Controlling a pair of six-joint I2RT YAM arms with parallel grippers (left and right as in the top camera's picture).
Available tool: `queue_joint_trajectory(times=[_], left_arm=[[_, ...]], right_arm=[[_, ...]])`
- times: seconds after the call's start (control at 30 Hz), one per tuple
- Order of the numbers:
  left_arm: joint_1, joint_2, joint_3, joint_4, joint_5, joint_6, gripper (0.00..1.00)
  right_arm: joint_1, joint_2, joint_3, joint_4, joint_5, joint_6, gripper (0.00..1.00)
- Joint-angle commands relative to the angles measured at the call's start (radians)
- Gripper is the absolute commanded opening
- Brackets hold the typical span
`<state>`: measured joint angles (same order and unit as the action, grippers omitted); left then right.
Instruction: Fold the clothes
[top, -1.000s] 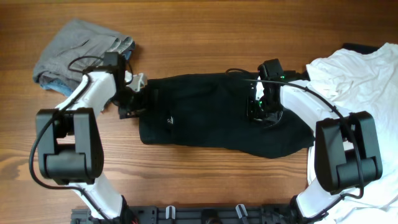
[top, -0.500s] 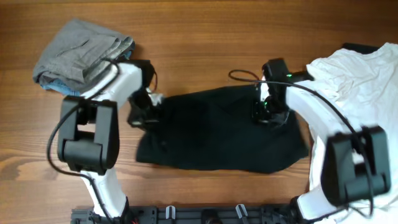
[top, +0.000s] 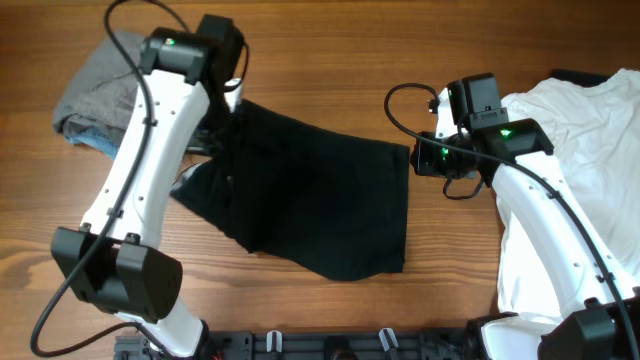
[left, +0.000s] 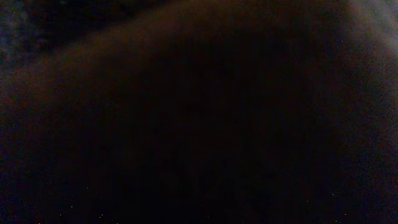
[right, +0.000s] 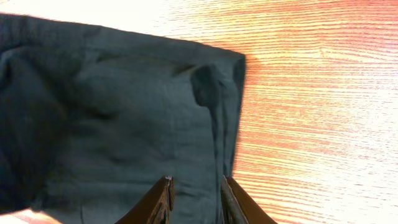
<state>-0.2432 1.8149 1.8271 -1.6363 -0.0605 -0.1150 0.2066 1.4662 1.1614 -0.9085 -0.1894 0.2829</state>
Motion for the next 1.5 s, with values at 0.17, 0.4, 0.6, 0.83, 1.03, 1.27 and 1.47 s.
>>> queue_joint_trajectory(times=[0.17, 0.4, 0.6, 0.83, 1.03, 1.27, 1.47], left_arm=[[-0.002, 0.004, 0.024, 0.144, 0.283, -0.106, 0.04], [-0.247, 0.084, -0.144, 0.442, 0.367, -0.346, 0.04], [-0.353, 0.122, -0.146, 0.478, 0.321, -0.334, 0.04], [-0.335, 0.121, -0.146, 0.455, 0.322, -0.308, 0.04], [-0.335, 0.114, -0.143, 0.446, 0.322, -0.308, 0.04], [-0.351, 0.094, 0.038, 0.357, 0.338, -0.233, 0.04], [-0.475, 0.105, 0.037, 0.391, 0.319, -0.260, 0.06]], right_arm=[[-0.004, -0.002, 0.012, 0.010, 0.027, 0.008, 0.29], [-0.004, -0.002, 0.012, 0.008, 0.026, 0.010, 0.30], [-0.004, 0.047, 0.009, 0.023, 0.142, 0.124, 0.22], [-0.006, 0.329, 0.008, 0.143, 0.057, 0.017, 0.04], [-0.135, 0.498, 0.008, 0.227, -0.024, 0.012, 0.04], [-0.167, 0.551, 0.008, 0.223, -0.067, -0.018, 0.04], [-0.167, 0.551, 0.008, 0.216, -0.067, -0.018, 0.04]])
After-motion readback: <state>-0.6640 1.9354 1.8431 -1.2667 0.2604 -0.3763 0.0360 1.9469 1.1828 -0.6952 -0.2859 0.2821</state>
